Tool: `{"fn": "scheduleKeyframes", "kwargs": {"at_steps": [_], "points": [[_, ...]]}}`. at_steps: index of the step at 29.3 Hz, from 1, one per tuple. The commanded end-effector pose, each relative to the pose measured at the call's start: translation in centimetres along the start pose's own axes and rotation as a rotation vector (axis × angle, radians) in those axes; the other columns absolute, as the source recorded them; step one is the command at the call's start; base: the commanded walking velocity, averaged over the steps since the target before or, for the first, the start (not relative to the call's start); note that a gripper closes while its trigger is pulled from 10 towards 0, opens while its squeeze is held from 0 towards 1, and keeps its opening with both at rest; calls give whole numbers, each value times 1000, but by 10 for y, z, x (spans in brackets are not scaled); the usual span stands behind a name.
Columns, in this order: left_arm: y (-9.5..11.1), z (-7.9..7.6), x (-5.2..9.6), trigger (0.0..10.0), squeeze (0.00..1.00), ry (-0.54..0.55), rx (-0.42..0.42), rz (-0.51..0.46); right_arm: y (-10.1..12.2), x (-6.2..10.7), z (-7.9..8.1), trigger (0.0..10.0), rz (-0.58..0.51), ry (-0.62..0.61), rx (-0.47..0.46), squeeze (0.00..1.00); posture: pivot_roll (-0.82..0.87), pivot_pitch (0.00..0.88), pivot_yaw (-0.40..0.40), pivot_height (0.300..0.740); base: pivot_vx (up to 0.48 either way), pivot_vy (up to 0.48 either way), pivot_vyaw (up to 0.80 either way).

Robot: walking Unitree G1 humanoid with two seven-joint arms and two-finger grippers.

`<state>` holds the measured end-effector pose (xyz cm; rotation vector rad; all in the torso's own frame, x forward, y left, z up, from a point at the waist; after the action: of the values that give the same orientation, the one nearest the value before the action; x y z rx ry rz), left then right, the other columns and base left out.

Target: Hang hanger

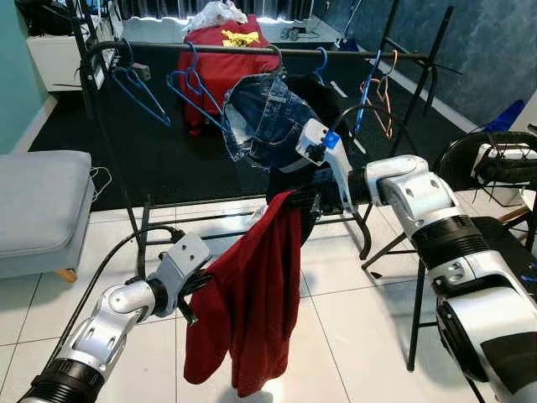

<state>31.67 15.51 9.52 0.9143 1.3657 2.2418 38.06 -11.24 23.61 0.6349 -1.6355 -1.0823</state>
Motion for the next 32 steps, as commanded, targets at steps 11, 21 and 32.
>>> {"fn": "scheduleKeyframes", "kwargs": {"at_steps": [11, 21, 32], "points": [[-5, 3, 5, 10000, 0, 58, -9, -12, 5, -12, -1, 0, -13, -10, -24, 0, -71, 116, -72, 740, 0, 0, 0], [34, -5, 1, 10000, 75, 39, 130, -167, 2, -21, -9, 0, -6, -88, -70, 0, -73, 120, -78, 740, 0, 0, 0], [35, -19, -23, 10000, 0, 105, 40, -132, 10, -32, -9, 0, -53, -128, -106, 0, -76, 120, -89, 740, 0, 0, 0]]}}
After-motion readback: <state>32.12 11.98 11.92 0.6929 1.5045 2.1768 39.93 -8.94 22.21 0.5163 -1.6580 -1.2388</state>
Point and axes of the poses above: a point about 5 cm out from each wrist's last joint towards the gripper, its own x axis pointing back from the gripper into the wrist, its own y axis along the axis of the wrist's last joint, z = x × y, the point moved 2 cm from there along -x, pointing out of the wrist towards the gripper, and after that the axes turned 2 degrees about -x, right-handed, at the moved point
